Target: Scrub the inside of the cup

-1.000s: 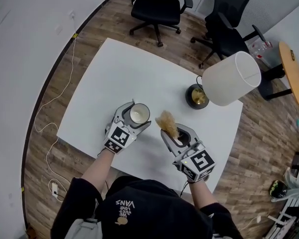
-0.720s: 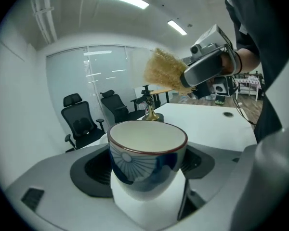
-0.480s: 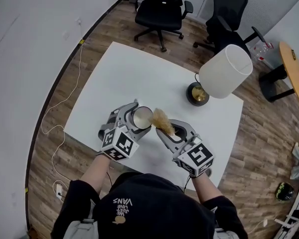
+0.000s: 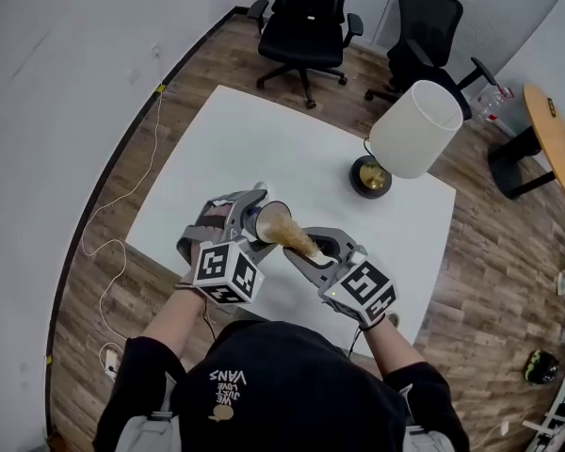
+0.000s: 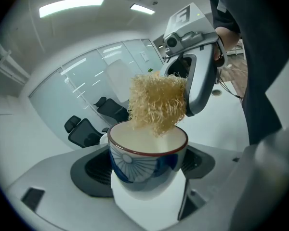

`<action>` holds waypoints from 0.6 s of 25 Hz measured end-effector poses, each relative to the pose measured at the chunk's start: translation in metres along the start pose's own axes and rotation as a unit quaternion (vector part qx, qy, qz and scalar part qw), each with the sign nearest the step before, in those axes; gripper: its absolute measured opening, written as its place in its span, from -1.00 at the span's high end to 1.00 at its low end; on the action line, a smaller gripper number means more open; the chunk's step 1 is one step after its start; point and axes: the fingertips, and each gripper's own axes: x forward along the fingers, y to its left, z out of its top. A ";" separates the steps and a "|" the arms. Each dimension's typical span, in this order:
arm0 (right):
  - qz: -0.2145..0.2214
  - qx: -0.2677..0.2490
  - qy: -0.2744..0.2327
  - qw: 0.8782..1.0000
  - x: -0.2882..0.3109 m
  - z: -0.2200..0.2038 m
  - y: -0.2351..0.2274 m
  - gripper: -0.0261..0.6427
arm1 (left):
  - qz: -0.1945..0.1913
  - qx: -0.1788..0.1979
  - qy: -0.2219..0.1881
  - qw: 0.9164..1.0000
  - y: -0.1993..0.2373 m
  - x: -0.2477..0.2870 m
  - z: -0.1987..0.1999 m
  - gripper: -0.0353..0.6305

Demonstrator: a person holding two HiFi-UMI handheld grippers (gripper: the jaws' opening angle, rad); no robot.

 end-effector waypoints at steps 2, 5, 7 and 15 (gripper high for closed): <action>0.007 -0.005 0.008 1.000 0.001 -0.001 0.004 0.58 | 0.002 0.022 0.007 1.000 -0.002 -0.003 0.003 -0.29; 0.013 -0.009 0.016 1.000 0.003 -0.001 0.008 0.58 | 0.005 0.046 0.013 0.999 -0.003 -0.006 0.008 -0.29; 0.015 -0.008 0.021 1.000 0.002 -0.002 0.010 0.58 | 0.008 0.063 0.020 0.998 -0.004 -0.008 0.010 -0.29; 0.001 -0.016 0.057 0.998 0.001 0.000 -0.002 0.58 | 0.012 0.133 0.037 0.990 -0.006 -0.014 0.017 -0.30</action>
